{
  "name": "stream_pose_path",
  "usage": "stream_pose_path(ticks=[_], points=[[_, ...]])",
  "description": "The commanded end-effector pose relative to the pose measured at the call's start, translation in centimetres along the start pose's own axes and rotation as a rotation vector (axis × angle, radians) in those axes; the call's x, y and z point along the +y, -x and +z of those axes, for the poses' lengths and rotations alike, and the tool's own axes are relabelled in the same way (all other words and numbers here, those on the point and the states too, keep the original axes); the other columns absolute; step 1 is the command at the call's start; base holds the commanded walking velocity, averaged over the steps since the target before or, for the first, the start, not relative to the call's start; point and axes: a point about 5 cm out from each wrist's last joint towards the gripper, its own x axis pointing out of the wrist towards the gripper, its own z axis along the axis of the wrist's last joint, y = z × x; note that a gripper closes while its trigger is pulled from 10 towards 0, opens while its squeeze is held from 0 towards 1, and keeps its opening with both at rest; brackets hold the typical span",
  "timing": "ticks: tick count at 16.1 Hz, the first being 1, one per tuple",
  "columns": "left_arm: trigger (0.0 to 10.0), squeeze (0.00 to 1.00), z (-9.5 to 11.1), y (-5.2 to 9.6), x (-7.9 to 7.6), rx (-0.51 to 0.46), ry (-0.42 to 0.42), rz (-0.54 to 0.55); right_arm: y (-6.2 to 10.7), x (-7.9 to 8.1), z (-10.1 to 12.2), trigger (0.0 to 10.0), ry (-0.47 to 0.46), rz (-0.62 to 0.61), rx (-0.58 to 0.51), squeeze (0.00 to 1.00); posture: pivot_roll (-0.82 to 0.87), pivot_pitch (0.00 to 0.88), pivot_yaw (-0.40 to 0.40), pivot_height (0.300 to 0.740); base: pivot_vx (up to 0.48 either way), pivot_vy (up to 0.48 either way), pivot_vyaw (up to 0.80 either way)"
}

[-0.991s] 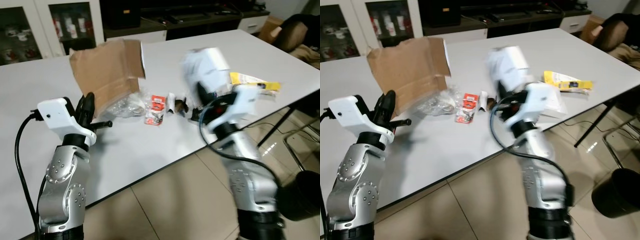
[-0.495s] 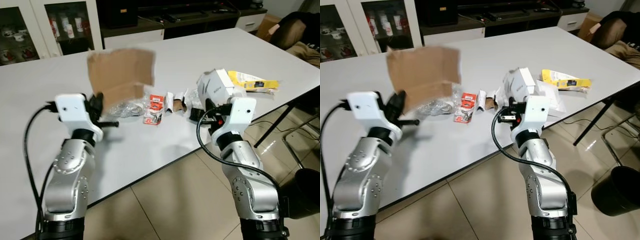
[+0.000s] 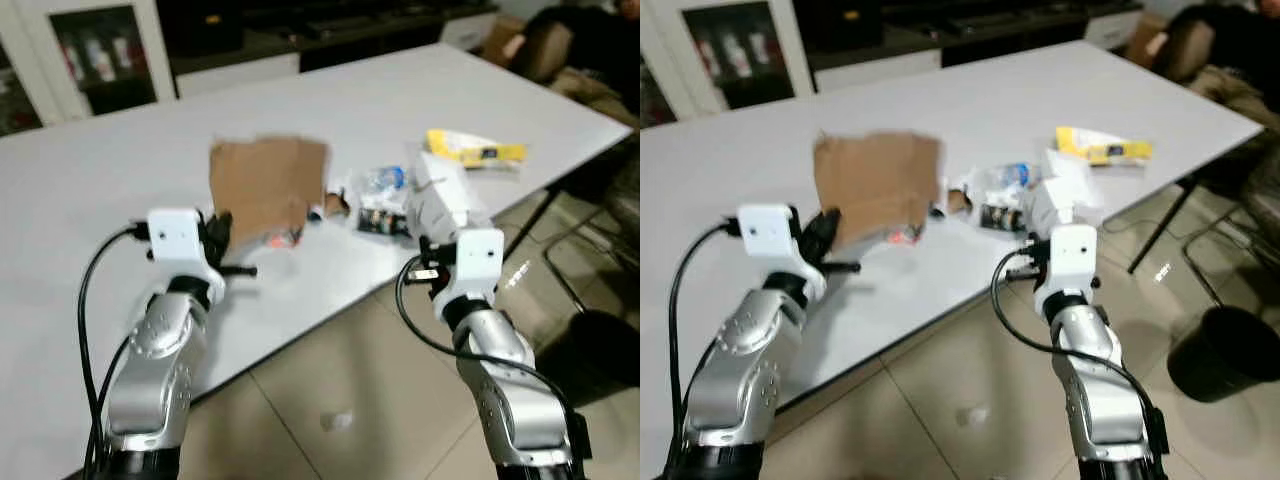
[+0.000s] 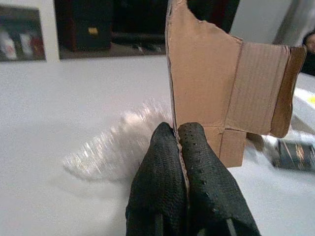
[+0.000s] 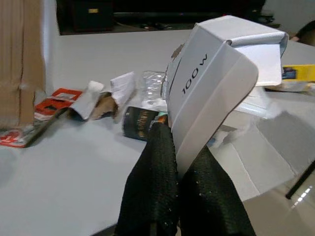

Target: Picking trash to rubbish bin

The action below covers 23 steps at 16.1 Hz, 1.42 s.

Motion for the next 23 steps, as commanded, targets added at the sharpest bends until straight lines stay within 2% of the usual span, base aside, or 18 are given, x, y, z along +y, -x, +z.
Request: stream_pose_path(ticks=[1,3,5,6,7,8,9,10,11,12,13,16,19,23], points=[[10.0,0.0,0.8,0.0,0.2,-0.032,-0.005,0.021,-0.1,0.1,0.8,10.0,0.012,0.002,-0.031,0.0,0.0,0.0,-0.054,0.74,0.0,0.0,0.0],[10.0,0.0,0.8,0.0,0.4,-0.039,-0.007,0.037,-0.1,0.1,1.0,10.0,0.01,0.005,-0.042,0.0,0.0,0.0,-0.058,0.74,0.0,0.0,-0.8],[10.0,0.0,1.4,-0.1,1.2,-0.067,-0.004,0.083,-0.5,0.3,1.1,10.0,0.045,0.028,-0.056,0.0,0.01,0.0,-0.064,0.74,0.0,0.0,0.0],[10.0,0.0,1.9,-0.1,1.8,-0.102,0.0,0.12,-0.6,0.4,1.4,10.0,0.064,0.04,-0.07,0.0,0.01,0.0,-0.067,0.74,0.0,0.0,0.0],[10.0,0.0,4.3,0.3,3.4,-0.258,0.0,0.285,-0.7,0.4,2.0,10.0,0.07,0.053,-0.098,0.0,0.02,0.0,-0.076,0.74,0.0,0.0,-0.8],[10.0,0.0,5.0,0.5,3.3,-0.306,0.034,0.291,-0.7,0.5,2.0,10.0,0.072,0.062,-0.099,0.0,0.02,0.0,-0.082,0.74,0.0,0.0,-0.8],[10.0,0.0,5.2,0.7,3.0,-0.307,0.056,0.221,-0.6,0.6,1.7,10.0,0.072,0.068,-0.091,0.0,0.03,0.0,-0.089,0.74,0.0,0.0,-0.8],[10.0,0.0,5.0,1.0,2.5,-0.278,0.01,0.121,-0.5,0.7,1.4,10.0,0.072,0.073,-0.079,0.0,0.03,0.0,-0.091,0.74,0.0,0.0,-0.8],[10.0,0.0,3.6,1.1,2.5,-0.157,-0.071,0.134,-0.5,0.7,1.1,10.0,0.065,0.073,-0.065,0.0,0.03,0.0,-0.09,0.74,0.0,0.0,0.0],[10.0,0.0,2.2,1.5,2.1,-0.089,-0.033,0.088,-0.3,0.8,0.7,10.0,0.068,0.07,-0.054,0.0,0.03,0.0,-0.083,0.74,0.0,0.0,0.0],[10.0,0.0,0.8,2.1,1.7,-0.04,-0.035,0.073,0.0,0.7,0.2,10.0,0.071,0.069,-0.041,0.0,0.03,0.0,-0.08,0.74,0.0,0.0,0.0],[10.0,0.0,-0.1,2.7,1.0,-0.025,-0.124,0.049,0.5,0.9,0.0,10.0,0.07,0.076,-0.036,0.0,0.03,0.0,-0.087,0.74,0.0,0.0,-0.53],[10.0,0.0,-0.5,2.9,0.7,0.01,-0.133,0.037,0.5,1.2,-0.3,10.0,0.072,0.09,-0.029,0.0,0.04,0.0,-0.093,0.74,0.0,0.0,0.0],[10.0,0.0,0.4,2.9,0.8,-0.048,-0.173,0.049,0.5,1.2,-0.3,10.0,0.079,0.094,-0.034,0.0,0.04,0.0,-0.097,0.74,0.0,0.0,-0.6]])
